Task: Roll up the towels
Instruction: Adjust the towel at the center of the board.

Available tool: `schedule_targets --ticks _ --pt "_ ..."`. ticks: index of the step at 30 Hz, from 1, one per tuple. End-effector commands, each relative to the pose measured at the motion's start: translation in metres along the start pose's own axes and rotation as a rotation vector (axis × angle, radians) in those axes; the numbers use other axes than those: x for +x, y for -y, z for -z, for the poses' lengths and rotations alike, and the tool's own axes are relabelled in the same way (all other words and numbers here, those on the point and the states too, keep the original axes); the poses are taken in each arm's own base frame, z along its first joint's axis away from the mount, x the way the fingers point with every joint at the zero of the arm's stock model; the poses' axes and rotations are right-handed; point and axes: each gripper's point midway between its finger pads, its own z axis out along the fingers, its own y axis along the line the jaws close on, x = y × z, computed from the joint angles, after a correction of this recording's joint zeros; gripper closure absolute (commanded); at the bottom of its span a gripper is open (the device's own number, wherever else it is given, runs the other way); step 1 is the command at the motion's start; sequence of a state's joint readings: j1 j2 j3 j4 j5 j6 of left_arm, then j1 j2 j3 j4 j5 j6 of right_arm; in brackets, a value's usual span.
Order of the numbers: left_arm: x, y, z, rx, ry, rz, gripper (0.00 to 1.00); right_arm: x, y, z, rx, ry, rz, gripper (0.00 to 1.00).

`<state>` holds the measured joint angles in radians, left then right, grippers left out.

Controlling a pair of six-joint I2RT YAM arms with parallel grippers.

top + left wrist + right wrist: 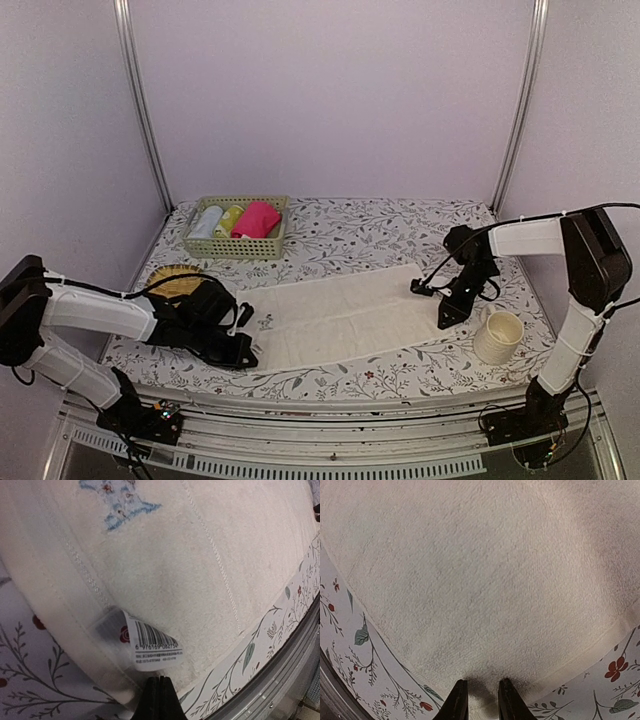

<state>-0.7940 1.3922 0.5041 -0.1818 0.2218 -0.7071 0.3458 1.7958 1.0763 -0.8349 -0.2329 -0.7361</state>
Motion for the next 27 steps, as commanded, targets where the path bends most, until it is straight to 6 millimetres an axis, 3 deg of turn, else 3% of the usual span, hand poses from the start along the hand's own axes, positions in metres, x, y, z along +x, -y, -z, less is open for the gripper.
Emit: schedule_targets --ticks 1,4,6,8,11,14,21,27 --pt "0.068 -0.047 0.009 -0.202 -0.199 0.091 0.99 0.018 -0.004 -0.007 -0.002 -0.062 0.029 0.75" --pt "0.058 -0.045 0.018 -0.224 -0.177 0.071 0.99 0.016 -0.006 -0.002 -0.017 -0.056 0.058 0.74" --pt "0.044 -0.033 0.024 -0.211 -0.154 0.03 0.97 0.001 -0.006 0.014 -0.031 -0.009 0.082 0.73" --pt "0.022 -0.016 0.034 -0.178 -0.1 -0.018 0.88 -0.018 -0.006 0.035 -0.064 0.065 0.089 0.72" --pt "-0.024 0.005 0.053 -0.146 0.034 -0.045 0.67 -0.058 0.026 0.073 -0.029 0.192 0.044 0.69" --pt "-0.059 0.0 0.059 -0.144 0.11 -0.039 0.6 -0.085 0.056 0.088 -0.005 0.256 -0.019 0.68" --pt "-0.121 -0.037 0.052 -0.202 0.238 0.004 0.56 -0.125 0.123 0.067 0.053 0.276 -0.16 0.67" --pt "-0.148 -0.051 0.042 -0.17 0.302 0.042 0.54 -0.146 0.148 0.049 0.034 0.295 -0.236 0.65"
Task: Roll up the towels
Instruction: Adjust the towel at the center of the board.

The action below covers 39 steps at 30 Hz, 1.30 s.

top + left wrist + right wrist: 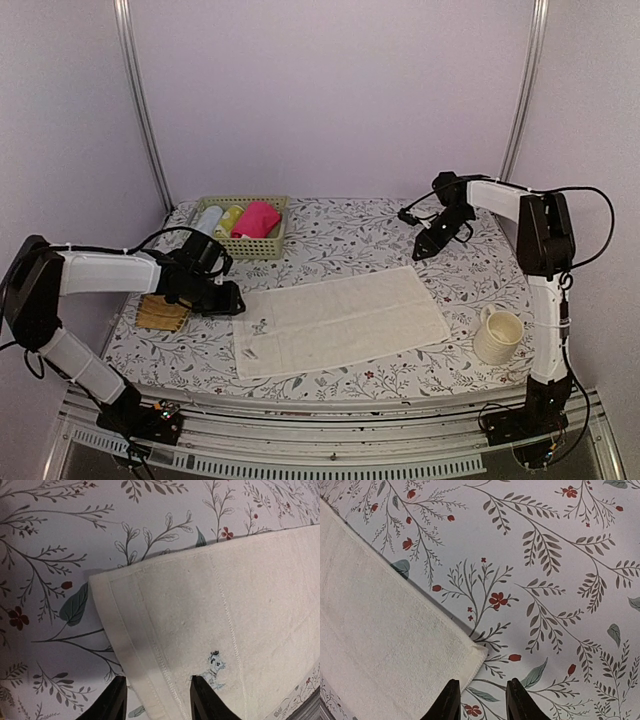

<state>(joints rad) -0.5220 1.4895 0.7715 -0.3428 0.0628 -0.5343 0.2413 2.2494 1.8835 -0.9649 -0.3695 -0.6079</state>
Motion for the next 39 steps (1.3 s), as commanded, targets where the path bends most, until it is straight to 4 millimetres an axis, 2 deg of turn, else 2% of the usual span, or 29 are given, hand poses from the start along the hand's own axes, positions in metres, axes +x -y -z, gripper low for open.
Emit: schedule_targets --ticks 1,3,4,7,15,23,30,34,39 --pt "-0.036 0.007 -0.003 0.061 0.115 0.0 0.54 -0.015 0.008 -0.008 -0.017 0.025 -0.084 0.65" --pt "-0.038 0.006 -0.005 0.067 0.119 0.007 0.54 -0.016 0.006 -0.012 -0.043 0.03 -0.09 0.65" --pt "-0.039 0.006 -0.006 0.071 0.119 0.01 0.54 -0.008 0.005 -0.028 -0.071 0.006 -0.105 0.65" --pt "-0.039 0.003 -0.008 0.071 0.119 0.014 0.54 0.0 0.003 -0.041 -0.103 -0.019 -0.121 0.64" --pt "-0.039 -0.013 -0.011 0.035 0.119 0.03 0.54 0.013 -0.001 -0.055 -0.14 -0.057 -0.13 0.65" --pt "-0.046 -0.028 -0.008 0.018 0.141 0.058 0.54 0.017 -0.011 -0.055 -0.146 -0.077 -0.106 0.72" --pt "-0.055 -0.036 -0.009 0.02 0.161 0.081 0.54 0.016 -0.019 -0.061 -0.138 -0.089 -0.073 0.85" --pt "-0.058 -0.039 -0.012 0.024 0.159 0.093 0.54 0.019 -0.009 -0.062 -0.08 -0.1 -0.088 0.95" --pt "-0.06 -0.039 -0.018 0.027 0.149 0.093 0.53 0.006 0.005 -0.043 0.018 -0.046 -0.082 0.97"
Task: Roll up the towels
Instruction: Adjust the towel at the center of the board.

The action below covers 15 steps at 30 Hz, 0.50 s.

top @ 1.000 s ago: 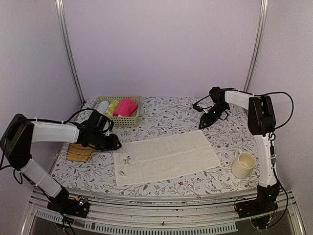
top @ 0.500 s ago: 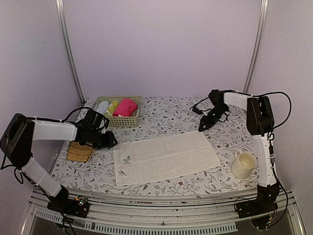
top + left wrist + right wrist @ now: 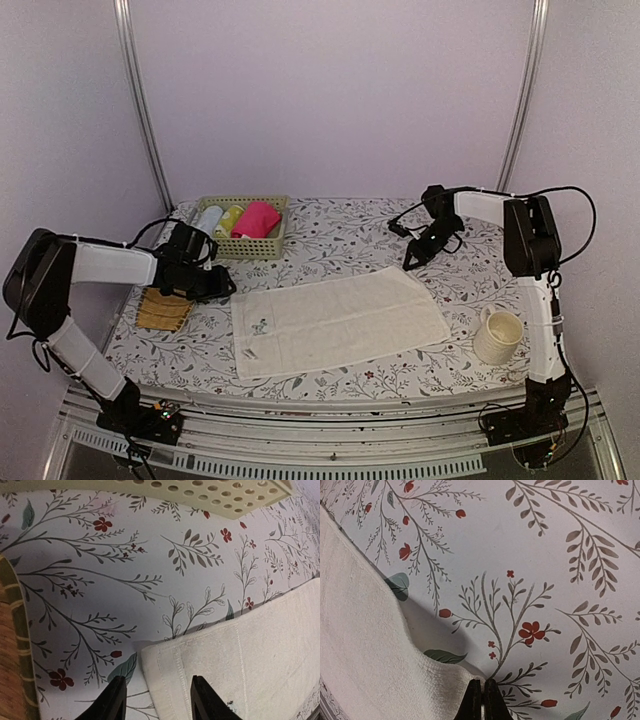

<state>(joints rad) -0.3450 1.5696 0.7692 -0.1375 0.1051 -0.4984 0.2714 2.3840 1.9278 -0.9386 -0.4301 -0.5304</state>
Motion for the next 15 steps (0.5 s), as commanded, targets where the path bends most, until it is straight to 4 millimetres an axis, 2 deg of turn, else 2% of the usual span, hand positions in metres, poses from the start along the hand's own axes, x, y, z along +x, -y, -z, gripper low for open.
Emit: schedule_targets --ticks 1,6,10,15 --pt "-0.005 0.001 -0.008 0.013 -0.001 -0.007 0.53 -0.001 0.017 0.018 0.148 -0.001 -0.007 0.97" --pt "-0.012 0.0 -0.019 -0.015 -0.024 -0.005 0.52 0.0 0.034 0.018 0.23 -0.02 -0.017 0.98" --pt "-0.019 -0.007 -0.023 -0.065 -0.022 -0.016 0.53 -0.001 0.034 0.018 0.23 -0.018 -0.017 0.97" --pt "-0.013 -0.008 -0.035 -0.051 -0.065 -0.051 0.58 -0.001 0.033 0.019 0.23 -0.017 -0.01 0.97"
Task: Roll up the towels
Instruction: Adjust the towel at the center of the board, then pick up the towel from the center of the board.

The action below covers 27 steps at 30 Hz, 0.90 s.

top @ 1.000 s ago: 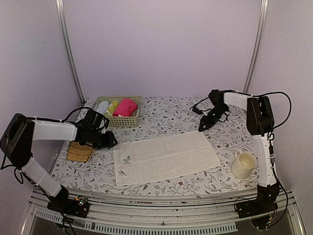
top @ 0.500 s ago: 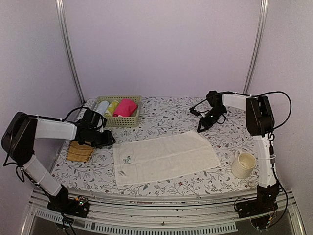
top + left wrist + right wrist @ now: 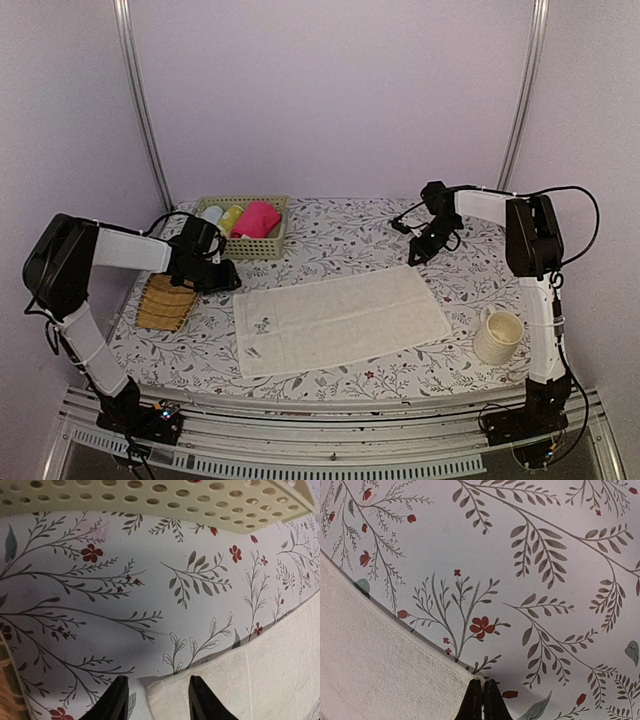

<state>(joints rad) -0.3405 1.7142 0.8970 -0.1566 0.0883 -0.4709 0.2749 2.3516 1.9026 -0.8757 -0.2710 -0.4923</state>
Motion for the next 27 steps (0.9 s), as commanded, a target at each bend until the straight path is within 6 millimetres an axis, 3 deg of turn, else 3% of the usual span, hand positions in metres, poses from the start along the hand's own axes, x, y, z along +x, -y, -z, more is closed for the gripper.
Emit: schedule_targets --ticks 1,8,16,22,27 --pt "0.006 -0.008 -0.011 -0.015 -0.049 -0.035 0.59 -0.001 0.009 0.007 0.059 -0.001 0.001 0.97" --pt "0.023 -0.006 -0.019 0.032 -0.083 -0.03 0.61 -0.002 0.008 0.006 0.053 -0.001 0.005 0.97" --pt "0.03 0.002 -0.024 0.079 -0.113 -0.021 0.75 -0.003 0.003 0.005 0.046 -0.007 0.011 0.97" --pt "0.033 0.0 -0.016 0.066 -0.137 -0.04 0.74 -0.003 0.004 0.006 0.053 -0.007 0.013 0.97" --pt "0.039 -0.012 -0.012 0.004 -0.148 -0.055 0.66 -0.003 0.004 0.005 0.054 -0.009 0.015 0.97"
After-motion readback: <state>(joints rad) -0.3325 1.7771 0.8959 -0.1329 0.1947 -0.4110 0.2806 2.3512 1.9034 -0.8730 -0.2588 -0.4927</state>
